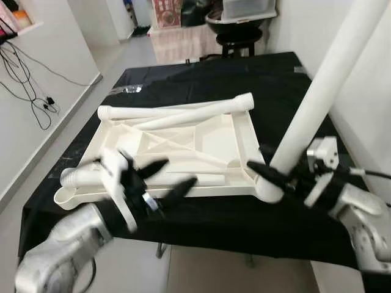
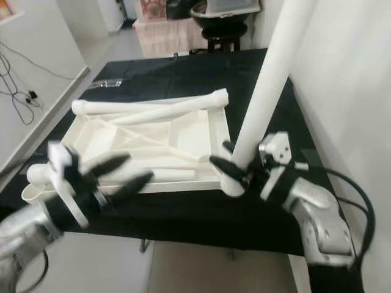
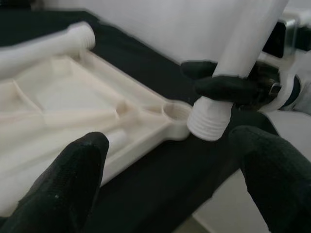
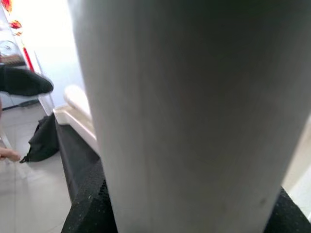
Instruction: Building children table
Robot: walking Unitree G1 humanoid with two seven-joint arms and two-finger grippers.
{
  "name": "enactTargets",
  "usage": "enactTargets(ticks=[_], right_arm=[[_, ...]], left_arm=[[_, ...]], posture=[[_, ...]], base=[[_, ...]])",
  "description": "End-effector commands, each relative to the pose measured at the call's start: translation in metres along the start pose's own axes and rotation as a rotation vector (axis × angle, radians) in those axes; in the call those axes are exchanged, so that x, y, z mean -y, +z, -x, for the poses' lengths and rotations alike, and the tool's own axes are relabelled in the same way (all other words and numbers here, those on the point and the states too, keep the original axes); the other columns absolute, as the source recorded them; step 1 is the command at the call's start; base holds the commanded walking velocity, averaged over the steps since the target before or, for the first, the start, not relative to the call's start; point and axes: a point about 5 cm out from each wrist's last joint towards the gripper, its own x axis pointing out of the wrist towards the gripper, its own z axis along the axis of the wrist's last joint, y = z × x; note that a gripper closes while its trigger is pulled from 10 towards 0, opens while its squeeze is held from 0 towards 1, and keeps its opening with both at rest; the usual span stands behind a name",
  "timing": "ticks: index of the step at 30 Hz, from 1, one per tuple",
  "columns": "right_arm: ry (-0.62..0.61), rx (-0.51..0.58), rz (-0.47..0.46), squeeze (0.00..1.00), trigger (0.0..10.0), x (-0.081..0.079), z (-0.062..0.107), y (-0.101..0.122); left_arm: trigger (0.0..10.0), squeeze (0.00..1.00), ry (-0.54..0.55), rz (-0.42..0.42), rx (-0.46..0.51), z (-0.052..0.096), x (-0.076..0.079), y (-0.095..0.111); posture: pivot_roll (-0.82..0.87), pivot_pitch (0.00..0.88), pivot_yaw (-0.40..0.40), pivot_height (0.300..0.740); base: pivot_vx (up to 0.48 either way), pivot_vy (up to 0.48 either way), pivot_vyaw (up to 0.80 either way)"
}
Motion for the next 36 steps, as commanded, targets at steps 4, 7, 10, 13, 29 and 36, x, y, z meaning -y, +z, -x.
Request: enactTargets(ticks=[4,7,10,13,29,36], right_arm=[[0.036,0.051,0.031,0.0,10.0,-0.006,-0.011,0.007],[0.051,0.068,0.031,0.0,10.0,-0.005,-0.016,0.009],[0.057,0.089,0.029,0.0,10.0,-0.001,-0.02,0.012],[0.072,0.113,0.021,0.0,10.0,0.003,-0.022,0.018],[0.168,0.157,0.073,0.0,10.0,0.022,-0.031,0.044],[0.228,0.132,0.086,0.0,10.0,0.026,-0.028,0.049]], left_arm=[[10.0,0.0,0.006,-0.099,-0.103,0.006,0.009,-0.012],[10.0,0.0,0.006,-0.145,-0.142,0.009,0.012,-0.017],[10.0,0.0,0.031,-0.166,-0.148,0.013,0.012,-0.019],[10.0,0.0,0.031,-0.222,-0.177,0.016,0.015,-0.024],[10.0,0.0,0.02,-0.222,-0.17,0.025,0.033,-0.029],[10.0,0.0,0.001,-0.23,-0.169,0.025,0.036,-0.03]], posture=[[-0.01,0.232,0.134,0.74],[-0.01,0.244,0.136,0.74],[0.0,0.253,0.137,0.74],[0.01,0.265,0.136,0.74],[0.03,0.308,0.131,0.74],[0.03,0.315,0.128,0.74]], base=[[0.0,0.0,0.0],[0.0,0.0,0.0],[0.0,0.0,0.0],[0.0,0.0,0.0],[0.0,0.0,0.0],[0.0,0.0,0.0]])
